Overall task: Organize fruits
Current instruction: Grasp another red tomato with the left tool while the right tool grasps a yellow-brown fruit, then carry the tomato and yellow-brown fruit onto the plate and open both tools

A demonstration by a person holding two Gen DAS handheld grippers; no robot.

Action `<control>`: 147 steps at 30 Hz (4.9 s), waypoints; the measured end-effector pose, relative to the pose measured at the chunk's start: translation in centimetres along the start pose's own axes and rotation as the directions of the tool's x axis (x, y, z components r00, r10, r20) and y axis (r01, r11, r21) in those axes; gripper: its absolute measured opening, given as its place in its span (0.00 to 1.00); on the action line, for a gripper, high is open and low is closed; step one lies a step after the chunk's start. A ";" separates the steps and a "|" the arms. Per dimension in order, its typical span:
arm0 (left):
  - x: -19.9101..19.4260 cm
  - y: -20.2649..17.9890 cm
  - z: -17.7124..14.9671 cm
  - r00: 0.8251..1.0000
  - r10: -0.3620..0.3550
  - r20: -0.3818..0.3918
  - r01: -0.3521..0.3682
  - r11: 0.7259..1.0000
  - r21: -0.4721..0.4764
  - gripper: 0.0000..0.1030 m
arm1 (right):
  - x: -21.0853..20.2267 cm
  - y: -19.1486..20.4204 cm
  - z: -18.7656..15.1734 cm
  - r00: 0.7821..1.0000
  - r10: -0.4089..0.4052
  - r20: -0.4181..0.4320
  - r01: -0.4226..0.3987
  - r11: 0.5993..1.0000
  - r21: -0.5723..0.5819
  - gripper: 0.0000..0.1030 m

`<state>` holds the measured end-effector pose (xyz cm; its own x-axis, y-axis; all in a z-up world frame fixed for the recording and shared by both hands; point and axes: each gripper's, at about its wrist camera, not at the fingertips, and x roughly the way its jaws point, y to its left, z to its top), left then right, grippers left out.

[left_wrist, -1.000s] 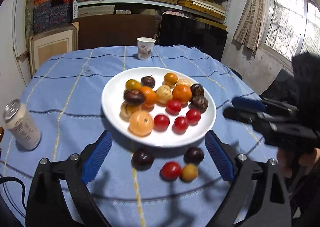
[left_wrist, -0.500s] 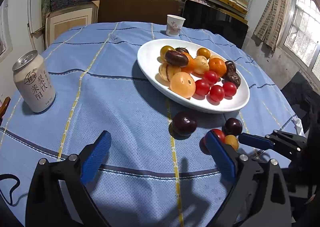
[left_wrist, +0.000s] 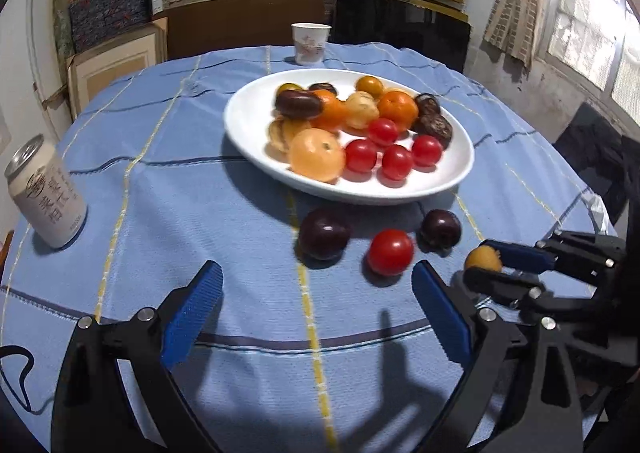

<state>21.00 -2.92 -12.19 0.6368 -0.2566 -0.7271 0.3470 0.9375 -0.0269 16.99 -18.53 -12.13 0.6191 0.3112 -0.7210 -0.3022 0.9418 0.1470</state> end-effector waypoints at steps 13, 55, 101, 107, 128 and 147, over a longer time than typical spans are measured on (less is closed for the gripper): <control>1.9 -3.1 0.3 1.000 0.005 -0.028 -0.002 0.995 0.095 0.84 | -1.0 -3.0 -0.8 0.998 0.033 0.054 -0.039 0.993 0.114 0.27; 2.5 -4.8 0.2 0.999 -0.024 -0.046 0.031 0.985 0.168 0.36 | -1.4 -3.9 -1.0 0.997 0.036 0.071 -0.046 0.987 0.152 0.28; -0.3 -3.8 0.4 0.998 -0.023 0.053 0.017 0.994 0.106 0.29 | -2.5 -3.8 -0.9 0.992 0.045 0.115 -0.062 0.987 0.148 0.28; 0.0 -2.8 0.4 0.999 -0.013 0.043 0.009 0.997 0.076 0.29 | -1.4 -3.4 -1.2 0.998 0.067 0.019 -0.069 0.991 0.118 0.41; 0.3 -3.2 0.1 0.999 -0.029 0.035 0.025 0.995 0.096 0.29 | 0.7 -1.0 -0.9 0.996 0.011 -0.093 -0.009 1.000 0.018 0.28; -0.9 -3.1 5.7 0.995 -0.066 0.078 0.060 0.995 0.081 0.29 | -4.9 -3.4 6.7 0.994 -0.021 0.103 0.030 0.996 -0.087 0.27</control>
<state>23.25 -6.98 -7.54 0.6640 -0.3353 -0.6683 0.4391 0.8983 -0.0143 19.87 -22.42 -4.59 0.6970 0.3026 -0.6500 -0.3455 0.9361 0.0654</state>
